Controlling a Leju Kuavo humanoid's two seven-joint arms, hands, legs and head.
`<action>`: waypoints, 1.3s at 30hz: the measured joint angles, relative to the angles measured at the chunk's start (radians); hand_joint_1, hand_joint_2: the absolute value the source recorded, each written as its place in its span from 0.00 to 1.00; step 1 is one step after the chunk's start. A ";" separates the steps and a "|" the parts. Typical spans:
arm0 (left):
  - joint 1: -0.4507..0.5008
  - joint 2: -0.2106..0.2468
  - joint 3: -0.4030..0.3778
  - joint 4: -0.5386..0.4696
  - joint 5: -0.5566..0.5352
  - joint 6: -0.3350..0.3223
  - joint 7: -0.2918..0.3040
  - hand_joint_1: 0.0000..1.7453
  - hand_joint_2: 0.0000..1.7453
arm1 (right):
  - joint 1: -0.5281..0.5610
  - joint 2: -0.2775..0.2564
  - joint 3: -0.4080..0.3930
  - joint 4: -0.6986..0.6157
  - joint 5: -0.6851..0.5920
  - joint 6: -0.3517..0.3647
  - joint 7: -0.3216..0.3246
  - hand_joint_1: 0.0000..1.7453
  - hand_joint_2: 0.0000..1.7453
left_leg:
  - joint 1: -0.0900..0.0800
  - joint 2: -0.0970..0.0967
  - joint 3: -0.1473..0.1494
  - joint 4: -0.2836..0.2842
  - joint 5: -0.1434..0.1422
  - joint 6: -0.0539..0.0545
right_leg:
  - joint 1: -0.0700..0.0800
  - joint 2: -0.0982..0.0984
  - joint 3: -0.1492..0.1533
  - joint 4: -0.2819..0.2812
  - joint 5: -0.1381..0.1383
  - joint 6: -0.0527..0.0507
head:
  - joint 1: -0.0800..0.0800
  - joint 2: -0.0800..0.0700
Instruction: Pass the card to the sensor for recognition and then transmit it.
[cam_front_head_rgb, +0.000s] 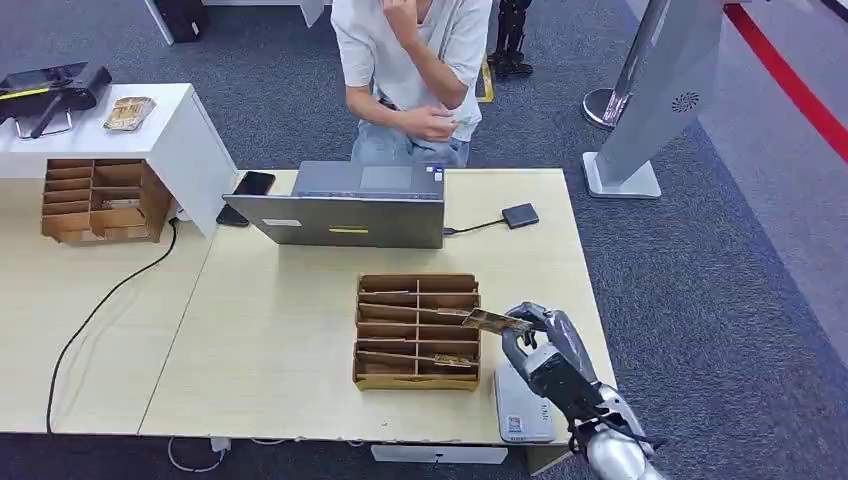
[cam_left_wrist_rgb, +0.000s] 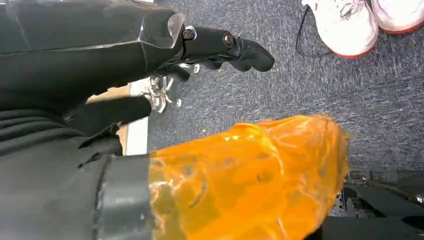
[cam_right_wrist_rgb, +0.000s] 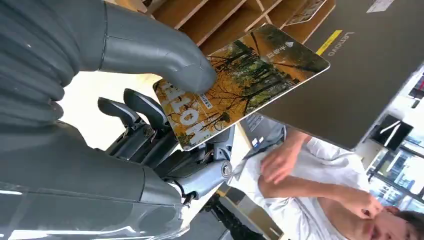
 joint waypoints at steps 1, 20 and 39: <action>0.000 0.000 0.000 0.000 0.000 0.000 0.000 0.00 0.00 | 0.000 0.001 0.000 -0.003 0.000 0.000 0.000 1.00 1.00 | 0.000 0.000 0.000 0.000 0.000 0.000 | 0.000 0.000 0.000 0.000 0.000 0.000 | 0.000 0.000; -0.001 0.000 0.000 0.000 -0.004 0.000 0.000 0.00 0.00 | -0.132 0.058 0.055 -0.047 0.028 -0.058 0.000 1.00 1.00 | 0.000 0.000 0.000 0.000 0.000 0.000 | 0.000 0.000 0.000 0.000 0.000 0.000 | 0.000 0.000; -0.001 0.000 0.000 0.000 -0.045 -0.006 0.002 0.00 0.00 | -0.312 0.137 0.128 0.048 0.118 -0.119 0.094 1.00 1.00 | 0.000 0.000 0.000 0.000 0.001 0.000 | 0.000 0.000 0.000 0.001 0.000 0.000 | 0.000 0.000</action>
